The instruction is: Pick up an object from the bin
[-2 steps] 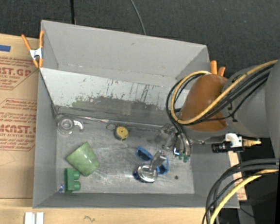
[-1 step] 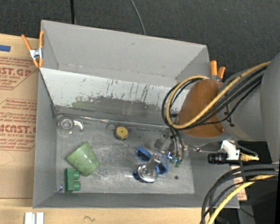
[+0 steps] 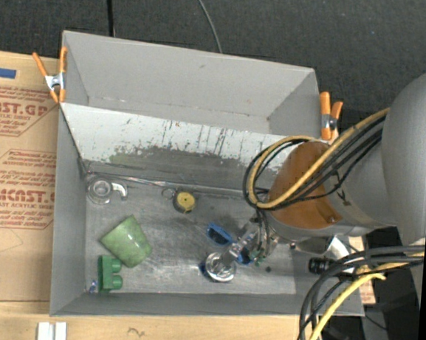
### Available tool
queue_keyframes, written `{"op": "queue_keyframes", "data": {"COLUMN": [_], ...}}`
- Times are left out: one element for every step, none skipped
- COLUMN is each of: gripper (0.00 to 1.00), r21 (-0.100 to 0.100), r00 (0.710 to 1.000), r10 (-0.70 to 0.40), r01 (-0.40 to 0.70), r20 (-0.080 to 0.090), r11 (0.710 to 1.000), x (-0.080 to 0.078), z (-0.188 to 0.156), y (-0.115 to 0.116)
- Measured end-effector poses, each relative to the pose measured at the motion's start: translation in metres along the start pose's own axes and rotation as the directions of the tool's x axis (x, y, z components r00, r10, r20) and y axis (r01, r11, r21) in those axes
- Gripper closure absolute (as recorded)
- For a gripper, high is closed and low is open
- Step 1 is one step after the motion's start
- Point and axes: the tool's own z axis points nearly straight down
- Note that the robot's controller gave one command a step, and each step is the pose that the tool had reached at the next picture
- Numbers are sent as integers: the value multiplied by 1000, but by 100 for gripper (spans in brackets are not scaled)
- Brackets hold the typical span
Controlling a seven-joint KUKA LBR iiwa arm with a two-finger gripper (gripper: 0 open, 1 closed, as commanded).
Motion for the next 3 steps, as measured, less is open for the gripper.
{"op": "queue_keyframes", "data": {"gripper": [0,100,100], "r21": [1,0,1], "r00": [1000,1000,1000], "r10": [0,-2,-3], "r01": [0,2,3], "r20": [-5,-8,-7], "r11": [1000,1000,1000], "x": [-3,-2,-4], "z": [-4,-4,-99], "y": [1,3,5]}}
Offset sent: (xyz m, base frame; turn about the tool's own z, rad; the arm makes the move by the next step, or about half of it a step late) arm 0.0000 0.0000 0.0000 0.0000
